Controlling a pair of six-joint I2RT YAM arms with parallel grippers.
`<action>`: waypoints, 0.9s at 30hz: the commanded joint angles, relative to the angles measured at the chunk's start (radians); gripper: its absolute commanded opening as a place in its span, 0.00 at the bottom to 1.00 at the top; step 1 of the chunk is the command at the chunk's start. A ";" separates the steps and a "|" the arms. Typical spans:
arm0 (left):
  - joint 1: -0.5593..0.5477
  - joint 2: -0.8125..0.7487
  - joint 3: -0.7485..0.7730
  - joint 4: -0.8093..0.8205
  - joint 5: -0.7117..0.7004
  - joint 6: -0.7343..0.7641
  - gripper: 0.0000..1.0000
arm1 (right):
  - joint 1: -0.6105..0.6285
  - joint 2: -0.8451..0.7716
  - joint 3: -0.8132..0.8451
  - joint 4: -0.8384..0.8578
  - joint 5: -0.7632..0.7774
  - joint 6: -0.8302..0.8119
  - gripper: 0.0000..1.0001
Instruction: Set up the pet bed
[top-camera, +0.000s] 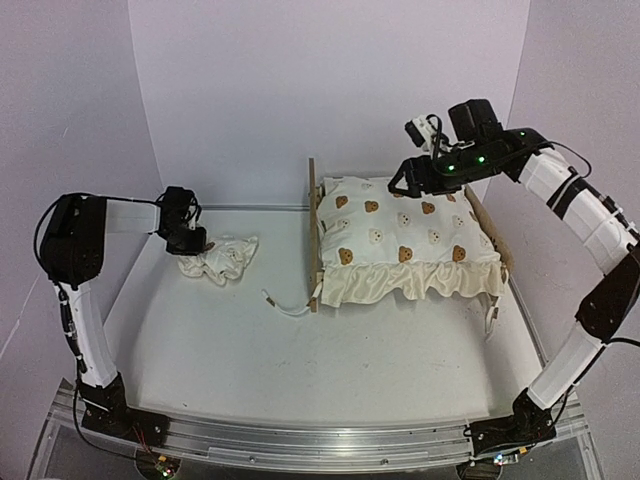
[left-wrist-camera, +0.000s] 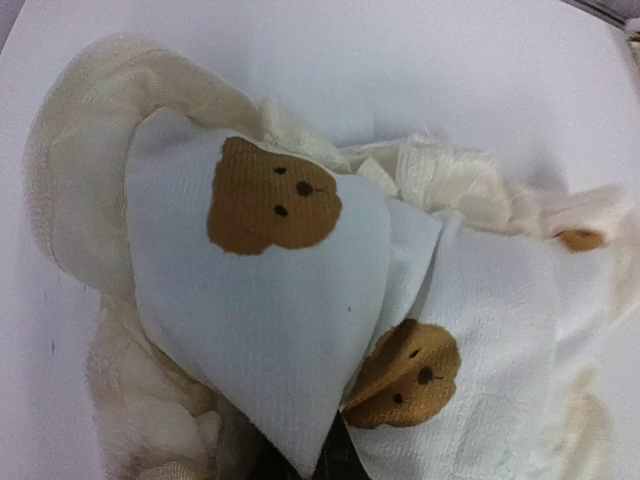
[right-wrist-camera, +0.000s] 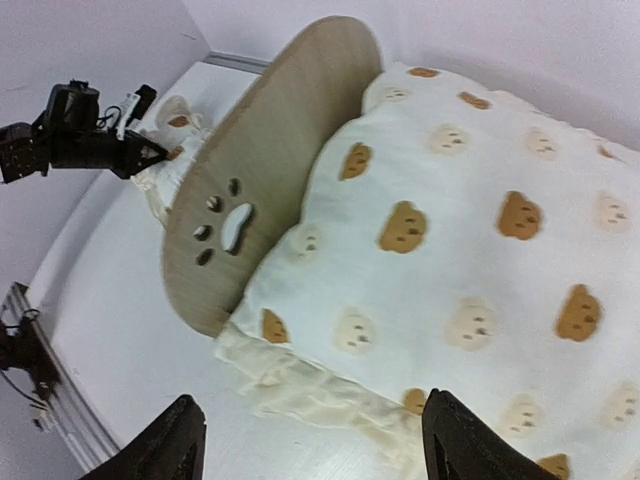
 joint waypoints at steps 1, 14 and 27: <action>-0.037 -0.395 -0.159 0.135 0.153 -0.039 0.00 | 0.095 -0.005 -0.086 0.274 -0.211 0.181 0.76; -0.301 -0.818 -0.345 0.844 0.294 -0.470 0.00 | 0.286 0.047 -0.433 1.377 -0.217 0.750 0.94; -0.395 -0.756 -0.317 0.932 0.258 -0.578 0.00 | 0.316 -0.016 -0.476 1.546 -0.213 0.627 0.95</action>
